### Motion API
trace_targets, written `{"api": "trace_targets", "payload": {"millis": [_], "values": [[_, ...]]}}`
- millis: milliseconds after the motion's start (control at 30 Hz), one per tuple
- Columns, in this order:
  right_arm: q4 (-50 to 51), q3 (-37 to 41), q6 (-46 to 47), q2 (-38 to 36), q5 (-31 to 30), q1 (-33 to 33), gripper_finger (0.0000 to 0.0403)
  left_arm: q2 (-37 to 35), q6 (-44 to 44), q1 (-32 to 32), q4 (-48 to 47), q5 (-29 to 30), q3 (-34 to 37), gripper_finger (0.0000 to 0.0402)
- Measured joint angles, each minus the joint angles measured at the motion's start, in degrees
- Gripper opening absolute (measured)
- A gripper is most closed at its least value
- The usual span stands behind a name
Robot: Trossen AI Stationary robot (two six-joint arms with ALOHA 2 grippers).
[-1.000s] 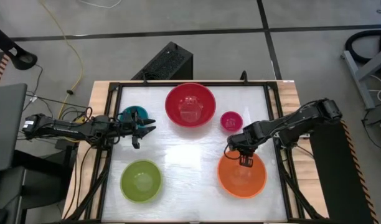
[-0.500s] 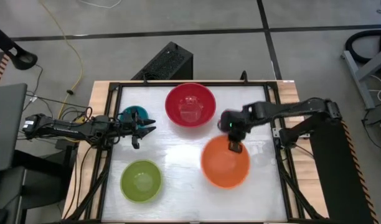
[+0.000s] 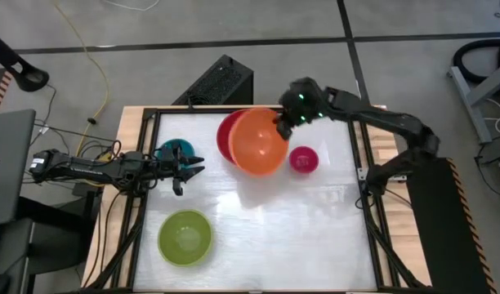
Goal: Nest bowls inside each other
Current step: Stack the orange bowl on top of the red bowl
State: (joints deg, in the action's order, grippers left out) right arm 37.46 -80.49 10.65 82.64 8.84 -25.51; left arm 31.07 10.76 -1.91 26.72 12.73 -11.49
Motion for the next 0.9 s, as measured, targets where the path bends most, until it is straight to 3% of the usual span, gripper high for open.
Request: {"api": "trace_targets", "payload": {"millis": [300,500,900], "values": [[-0.95,-8.77,2.59,15.61,0.19,-6.59,0.002,0.02,0.21,0.02,0.05,0.0,0.0,0.0133],[5.25,-14.61,2.93,22.92,0.09,-8.19,0.002,0.01,-0.27,0.02,0.09,0.02,0.0,0.0133],[7.42,-14.69,2.03,25.54,-1.91,-7.87,0.0035,0.0,-0.66,0.01,0.02,0.02,0.0,0.0132]]}}
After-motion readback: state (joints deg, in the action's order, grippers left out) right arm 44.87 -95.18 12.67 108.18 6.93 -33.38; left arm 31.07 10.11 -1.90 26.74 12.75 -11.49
